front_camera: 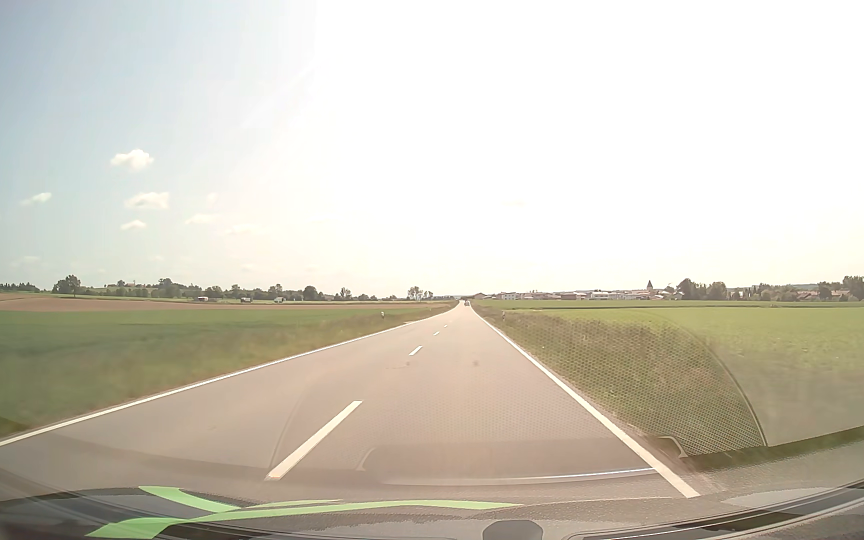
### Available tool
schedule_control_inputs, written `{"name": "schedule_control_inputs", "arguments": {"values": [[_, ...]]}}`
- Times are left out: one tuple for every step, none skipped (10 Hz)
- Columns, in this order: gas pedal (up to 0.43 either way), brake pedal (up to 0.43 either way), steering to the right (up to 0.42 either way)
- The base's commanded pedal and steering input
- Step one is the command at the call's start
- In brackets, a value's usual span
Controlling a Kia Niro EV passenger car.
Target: Follow the waypoints while adhering to traffic rules and regulations
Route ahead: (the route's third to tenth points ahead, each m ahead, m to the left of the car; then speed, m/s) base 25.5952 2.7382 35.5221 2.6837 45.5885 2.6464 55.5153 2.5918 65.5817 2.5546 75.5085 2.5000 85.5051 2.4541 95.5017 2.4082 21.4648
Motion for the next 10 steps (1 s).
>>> {"name": "schedule_control_inputs", "arguments": {"values": [[0.169, 0.0, -0.001], [0.177, 0.0, -0.001], [0.189, 0.0, -0.002], [0.189, 0.0, -0.001], [0.197, 0.0, -0.001], [0.197, 0.0, -0.002], [0.197, 0.0, -0.002], [0.209, 0.0, -0.002], [0.209, 0.0, -0.002], [0.209, 0.0, -0.002]]}}
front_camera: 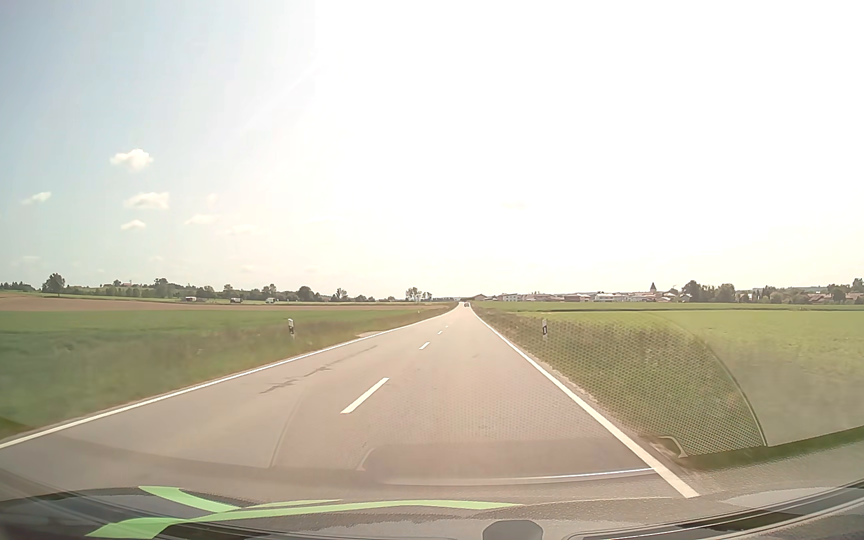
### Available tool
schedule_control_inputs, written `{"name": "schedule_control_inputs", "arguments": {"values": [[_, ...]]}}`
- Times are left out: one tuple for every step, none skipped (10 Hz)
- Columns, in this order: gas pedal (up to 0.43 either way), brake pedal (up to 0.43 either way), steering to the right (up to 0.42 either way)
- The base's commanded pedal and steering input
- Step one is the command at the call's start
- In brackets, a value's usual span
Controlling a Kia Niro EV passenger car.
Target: Follow the waypoints while adhering to traffic rules and regulations
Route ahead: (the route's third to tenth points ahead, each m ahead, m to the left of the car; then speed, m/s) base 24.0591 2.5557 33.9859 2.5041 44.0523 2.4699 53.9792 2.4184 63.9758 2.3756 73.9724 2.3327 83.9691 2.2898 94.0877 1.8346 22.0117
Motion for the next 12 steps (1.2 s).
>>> {"name": "schedule_control_inputs", "arguments": {"values": [[0.209, 0.0, -0.002], [0.209, 0.0, -0.002], [0.209, 0.0, -0.002], [0.209, 0.0, -0.002], [0.209, 0.0, -0.002], [0.209, 0.0, -0.002], [0.189, 0.0, -0.002], [0.157, 0.0, -0.002], [0.157, 0.0, -0.002], [0.157, 0.0, -0.002], [0.15, 0.0, -0.002], [0.118, 0.0, -0.002]]}}
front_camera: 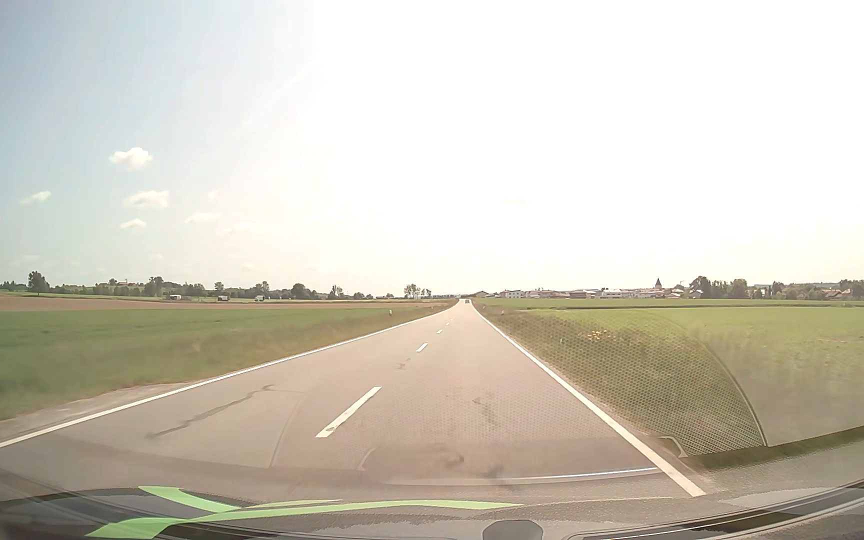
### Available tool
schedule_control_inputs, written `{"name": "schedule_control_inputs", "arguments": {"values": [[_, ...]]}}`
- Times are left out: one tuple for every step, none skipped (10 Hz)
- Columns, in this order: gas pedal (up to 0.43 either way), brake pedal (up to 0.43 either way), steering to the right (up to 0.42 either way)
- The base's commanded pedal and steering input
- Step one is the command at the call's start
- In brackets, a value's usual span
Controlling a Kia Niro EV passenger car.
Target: Follow the waypoints while adhering to traffic rules and regulations
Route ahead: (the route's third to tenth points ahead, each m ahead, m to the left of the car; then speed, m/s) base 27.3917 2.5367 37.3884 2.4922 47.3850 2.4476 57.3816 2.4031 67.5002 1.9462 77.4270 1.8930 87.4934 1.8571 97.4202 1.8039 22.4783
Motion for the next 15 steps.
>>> {"name": "schedule_control_inputs", "arguments": {"values": [[0.11, 0.0, -0.002], [0.11, 0.0, -0.002], [0.11, 0.0, -0.002], [0.118, 0.0, -0.002], [0.13, 0.0, -0.002], [0.138, 0.0, -0.002], [0.138, 0.0, -0.002], [0.15, 0.0, -0.002], [0.157, 0.0, -0.002], [0.169, 0.0, -0.002], [0.169, 0.0, -0.002], [0.169, 0.0, -0.002], [0.169, 0.0, -0.002], [0.169, 0.0, -0.002], [0.169, 0.0, -0.002]]}}
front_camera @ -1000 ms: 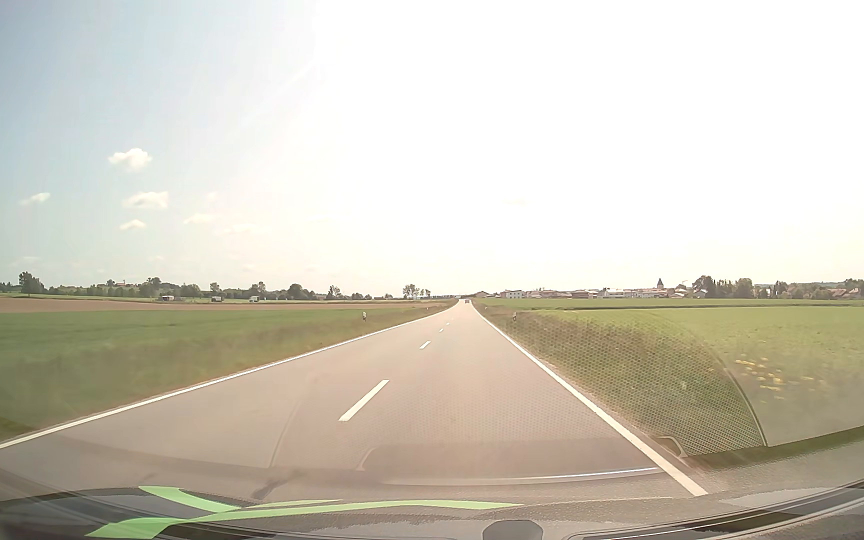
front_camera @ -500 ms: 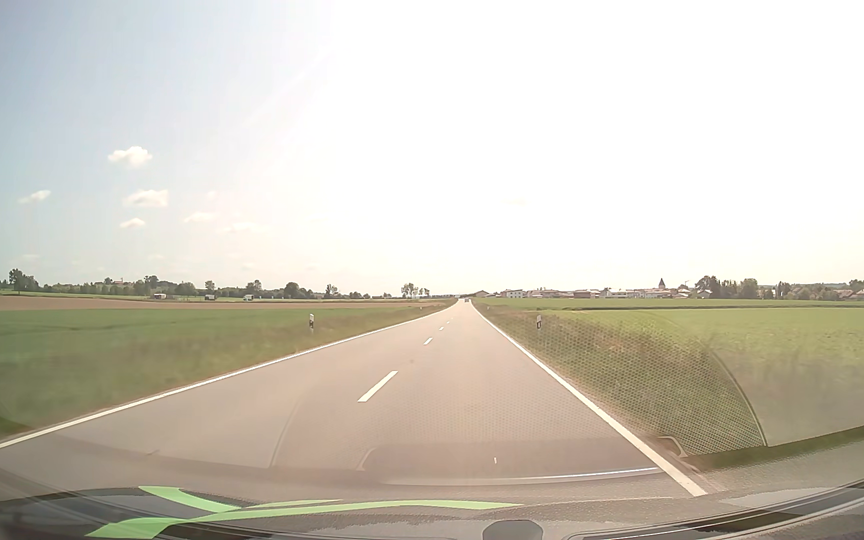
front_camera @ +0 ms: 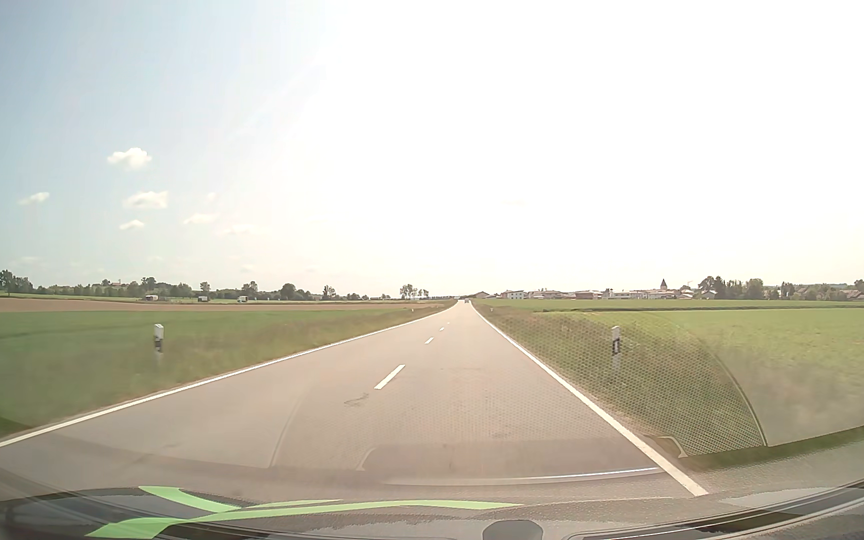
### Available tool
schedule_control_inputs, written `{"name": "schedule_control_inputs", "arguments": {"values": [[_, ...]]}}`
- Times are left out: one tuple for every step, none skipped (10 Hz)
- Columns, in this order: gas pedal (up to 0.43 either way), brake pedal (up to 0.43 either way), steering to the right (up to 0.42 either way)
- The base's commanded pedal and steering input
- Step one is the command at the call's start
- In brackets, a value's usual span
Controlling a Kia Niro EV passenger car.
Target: Follow the waypoints while adhering to traffic rules and regulations
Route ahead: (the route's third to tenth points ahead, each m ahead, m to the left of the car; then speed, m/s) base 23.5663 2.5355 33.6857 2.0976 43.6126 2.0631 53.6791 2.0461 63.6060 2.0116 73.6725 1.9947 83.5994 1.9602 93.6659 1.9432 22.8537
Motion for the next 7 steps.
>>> {"name": "schedule_control_inputs", "arguments": {"values": [[0.169, 0.0, -0.002], [0.169, 0.0, -0.002], [0.169, 0.0, -0.002], [0.169, 0.0, -0.003], [0.157, 0.0, -0.003], [0.138, 0.0, -0.003], [0.13, 0.0, -0.003]]}}
